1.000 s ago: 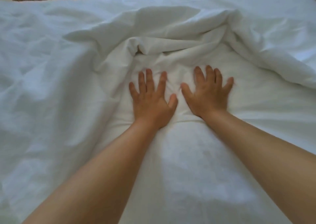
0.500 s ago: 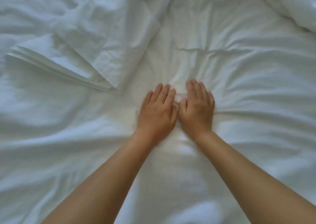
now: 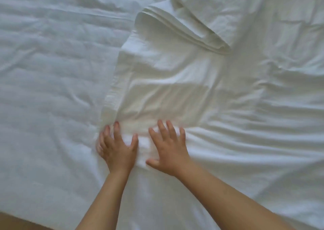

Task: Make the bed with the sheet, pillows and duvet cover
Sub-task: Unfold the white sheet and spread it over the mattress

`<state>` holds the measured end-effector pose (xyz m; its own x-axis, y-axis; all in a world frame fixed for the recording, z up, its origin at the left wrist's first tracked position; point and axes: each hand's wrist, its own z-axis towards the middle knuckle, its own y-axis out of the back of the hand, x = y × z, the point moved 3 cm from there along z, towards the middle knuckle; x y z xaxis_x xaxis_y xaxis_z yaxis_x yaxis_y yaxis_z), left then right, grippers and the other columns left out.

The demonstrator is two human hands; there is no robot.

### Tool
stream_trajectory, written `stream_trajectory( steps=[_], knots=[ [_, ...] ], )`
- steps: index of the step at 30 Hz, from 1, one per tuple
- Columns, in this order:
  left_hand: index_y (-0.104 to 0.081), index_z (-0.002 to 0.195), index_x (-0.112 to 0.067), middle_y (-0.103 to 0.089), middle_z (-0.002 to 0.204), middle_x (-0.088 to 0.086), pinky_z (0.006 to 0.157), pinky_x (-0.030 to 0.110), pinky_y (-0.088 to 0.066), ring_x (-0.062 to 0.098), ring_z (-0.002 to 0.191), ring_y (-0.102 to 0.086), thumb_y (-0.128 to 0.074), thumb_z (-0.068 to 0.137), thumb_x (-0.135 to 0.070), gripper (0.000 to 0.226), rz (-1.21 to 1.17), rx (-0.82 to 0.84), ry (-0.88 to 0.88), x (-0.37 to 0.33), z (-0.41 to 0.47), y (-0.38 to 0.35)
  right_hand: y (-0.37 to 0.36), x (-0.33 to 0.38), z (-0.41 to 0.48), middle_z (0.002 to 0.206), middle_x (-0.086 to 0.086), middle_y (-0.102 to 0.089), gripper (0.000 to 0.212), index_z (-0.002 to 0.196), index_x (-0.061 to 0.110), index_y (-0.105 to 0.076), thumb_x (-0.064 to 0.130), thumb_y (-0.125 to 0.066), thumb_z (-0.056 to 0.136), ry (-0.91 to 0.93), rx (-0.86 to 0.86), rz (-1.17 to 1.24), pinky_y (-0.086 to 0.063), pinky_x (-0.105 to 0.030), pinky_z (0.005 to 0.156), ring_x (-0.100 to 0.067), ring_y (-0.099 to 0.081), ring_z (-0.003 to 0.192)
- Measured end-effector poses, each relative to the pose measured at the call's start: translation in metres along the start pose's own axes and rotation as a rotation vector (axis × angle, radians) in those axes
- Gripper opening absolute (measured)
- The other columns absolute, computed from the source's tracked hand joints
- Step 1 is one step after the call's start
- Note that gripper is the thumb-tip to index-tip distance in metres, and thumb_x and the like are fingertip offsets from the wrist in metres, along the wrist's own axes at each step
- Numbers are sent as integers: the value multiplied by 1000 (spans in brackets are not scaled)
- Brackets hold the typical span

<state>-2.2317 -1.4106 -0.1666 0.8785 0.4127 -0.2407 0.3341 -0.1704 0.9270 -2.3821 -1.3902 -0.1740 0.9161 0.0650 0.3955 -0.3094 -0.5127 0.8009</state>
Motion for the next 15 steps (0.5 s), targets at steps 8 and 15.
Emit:
stream_trajectory(
  steps=[8,15],
  knots=[
    [-50,97,-12,-58,84,-1,62,27,-42,27,89,-61,-65,81,-19,24,-605,306,188,36,28,27,-11,88,10,141,-16,-40,75,139,15,-39,24,-69,71,-90,-42,-211,-45,-44,86,-33,-43,126],
    [-54,75,-25,-59,61,-16,45,13,-39,4,52,-50,-52,69,-20,8,-743,363,-131,22,-26,84,37,91,-19,92,-9,-61,21,94,8,-55,1,-42,80,-222,-130,171,-33,-32,64,-31,-55,82]
  ],
)
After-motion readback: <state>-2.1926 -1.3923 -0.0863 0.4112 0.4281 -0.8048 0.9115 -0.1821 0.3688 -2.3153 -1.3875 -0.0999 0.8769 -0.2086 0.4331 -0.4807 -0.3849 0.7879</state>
